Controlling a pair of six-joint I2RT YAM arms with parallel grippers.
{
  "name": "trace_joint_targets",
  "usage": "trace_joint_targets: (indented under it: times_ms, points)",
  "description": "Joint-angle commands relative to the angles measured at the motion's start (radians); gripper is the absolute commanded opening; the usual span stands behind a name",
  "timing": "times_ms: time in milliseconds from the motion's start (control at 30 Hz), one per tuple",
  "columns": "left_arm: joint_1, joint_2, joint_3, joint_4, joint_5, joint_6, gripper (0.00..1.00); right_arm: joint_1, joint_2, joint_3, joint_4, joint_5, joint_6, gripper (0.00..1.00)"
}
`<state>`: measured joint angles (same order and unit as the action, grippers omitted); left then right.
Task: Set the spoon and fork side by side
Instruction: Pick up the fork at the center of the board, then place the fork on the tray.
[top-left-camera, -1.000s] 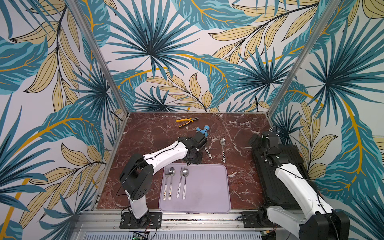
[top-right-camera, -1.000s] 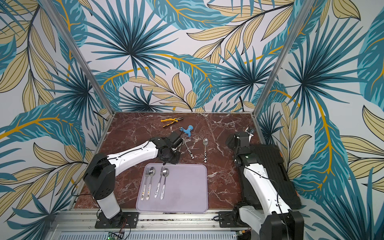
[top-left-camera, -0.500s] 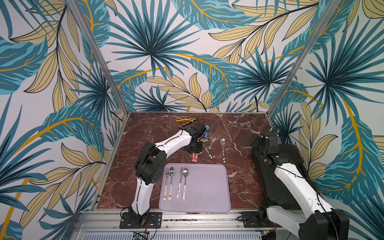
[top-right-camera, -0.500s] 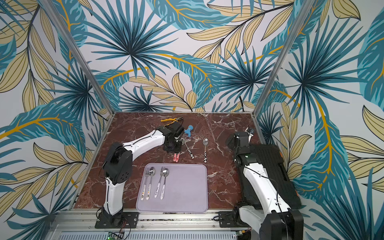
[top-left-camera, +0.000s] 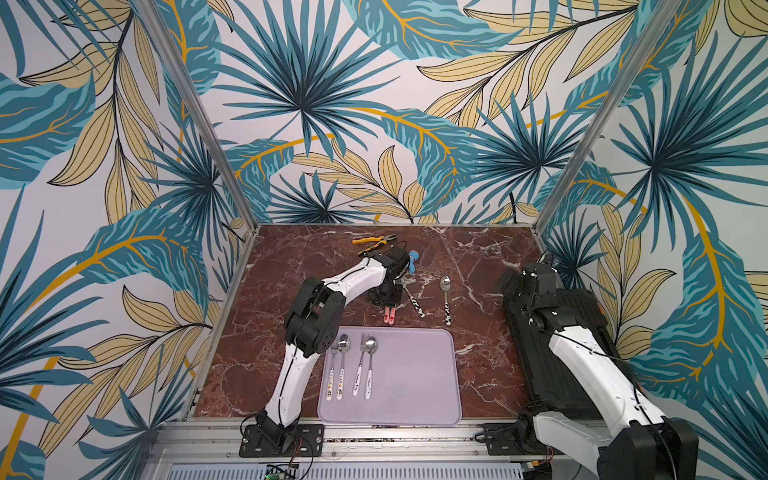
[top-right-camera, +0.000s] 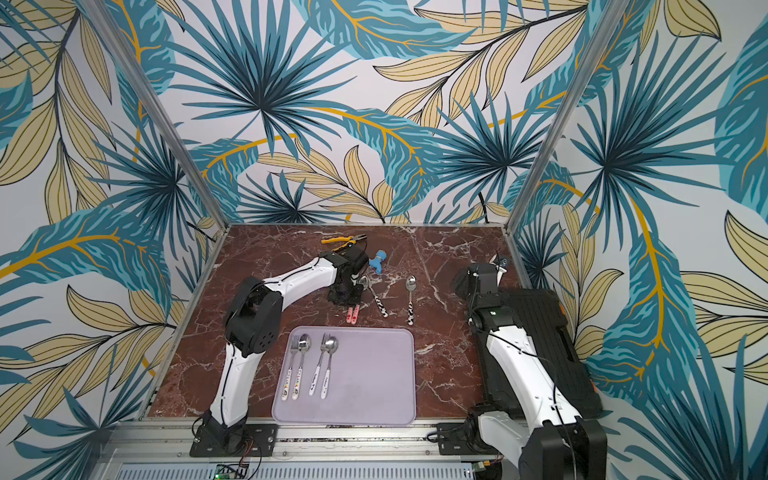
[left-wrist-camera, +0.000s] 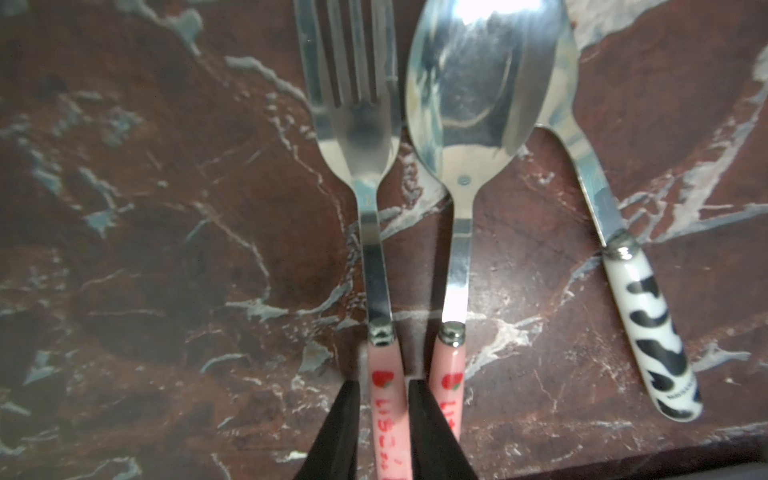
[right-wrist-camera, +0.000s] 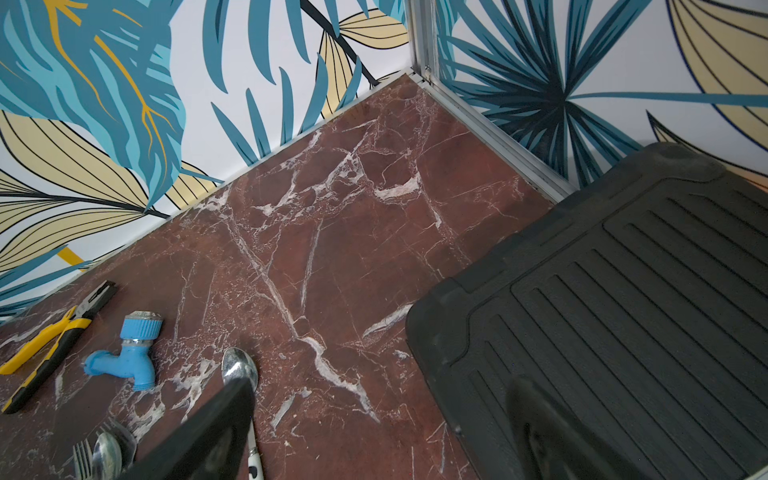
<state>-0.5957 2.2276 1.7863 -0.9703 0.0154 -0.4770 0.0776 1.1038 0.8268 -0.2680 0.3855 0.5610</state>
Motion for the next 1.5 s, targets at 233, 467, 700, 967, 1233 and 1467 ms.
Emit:
trace_joint_targets:
  times_ms: [233, 467, 700, 967, 1233, 1467]
  points:
    - [0.007, 0.009, 0.065, -0.048, -0.029, 0.020, 0.09, -0.001, 0.007, 0.011, -0.017, 0.015, -0.005, 1.00]
    - [0.006, -0.061, 0.061, -0.068, -0.041, 0.020, 0.00, 0.000, 0.001, 0.013, -0.022, 0.011, -0.005, 0.99]
    - [0.000, -0.198, -0.050, -0.033, -0.032, -0.008, 0.00, 0.000, -0.007, 0.014, -0.025, 0.006, -0.002, 0.99]
    - [-0.083, -0.403, -0.328, 0.037, -0.033, -0.074, 0.00, -0.001, -0.022, 0.011, -0.027, 0.006, 0.001, 1.00]
    - [-0.228, -0.572, -0.572, 0.096, -0.050, -0.227, 0.00, 0.000, -0.026, 0.008, -0.025, 0.012, 0.002, 0.99]
    - [-0.355, -0.602, -0.699, 0.161, -0.044, -0.367, 0.00, -0.001, -0.023, 0.009, -0.019, 0.002, 0.005, 1.00]
